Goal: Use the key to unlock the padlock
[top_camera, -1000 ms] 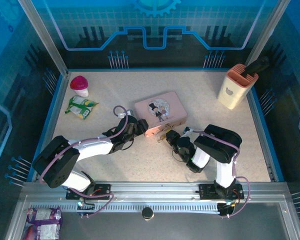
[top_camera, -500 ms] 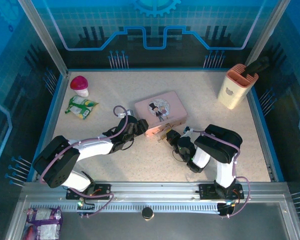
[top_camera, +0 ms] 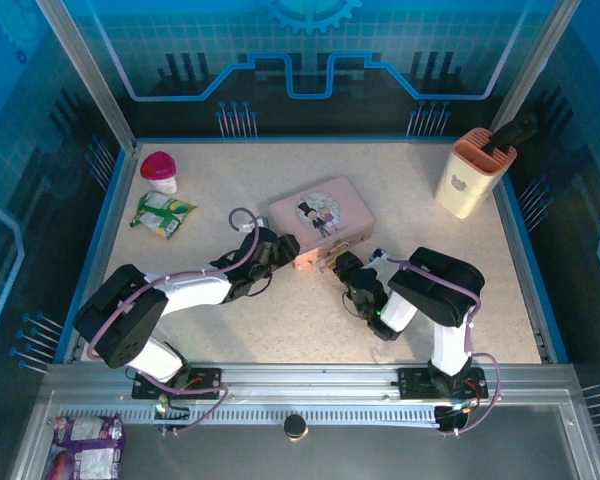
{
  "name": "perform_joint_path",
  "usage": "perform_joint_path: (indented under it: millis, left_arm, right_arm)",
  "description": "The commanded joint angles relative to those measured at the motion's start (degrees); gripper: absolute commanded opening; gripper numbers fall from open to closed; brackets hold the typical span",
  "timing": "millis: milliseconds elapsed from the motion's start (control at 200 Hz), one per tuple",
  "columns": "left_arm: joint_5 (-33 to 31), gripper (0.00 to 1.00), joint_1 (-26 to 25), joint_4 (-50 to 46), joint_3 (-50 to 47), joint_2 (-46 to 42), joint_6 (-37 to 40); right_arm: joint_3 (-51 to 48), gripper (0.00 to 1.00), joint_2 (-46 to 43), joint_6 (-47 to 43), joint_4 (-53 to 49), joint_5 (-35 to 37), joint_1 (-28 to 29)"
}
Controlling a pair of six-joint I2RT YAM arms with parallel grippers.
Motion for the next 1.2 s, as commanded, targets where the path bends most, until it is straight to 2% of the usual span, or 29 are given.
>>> perform_joint_path:
  millis: [0,560,821,1196]
  left_arm:
    - [0.9,0.56,0.0,-3.3,1.6,1.7,-0.6]
    - [0.3,0.56,1.5,-4.3,6.1,7.0,1.4]
    - [1.5,0.56,2.9,-4.3,8.0,9.5,2.8]
    - [5.0,0.56,7.0,-7.5,19.1,17.1,12.9]
  right_arm:
    - [2.5,0.0,-1.6,-0.5,4.3,3.4,-0.6]
    - [-1.7,0.0,-3.8,1.4,4.1,3.7,-4.8]
    - [-3.7,0.0,-6.7,0.1,0.8,0.6,-7.3]
    - [-4.4,0.0,-24.0,-11.0,-23.5,-10.7,-8.9]
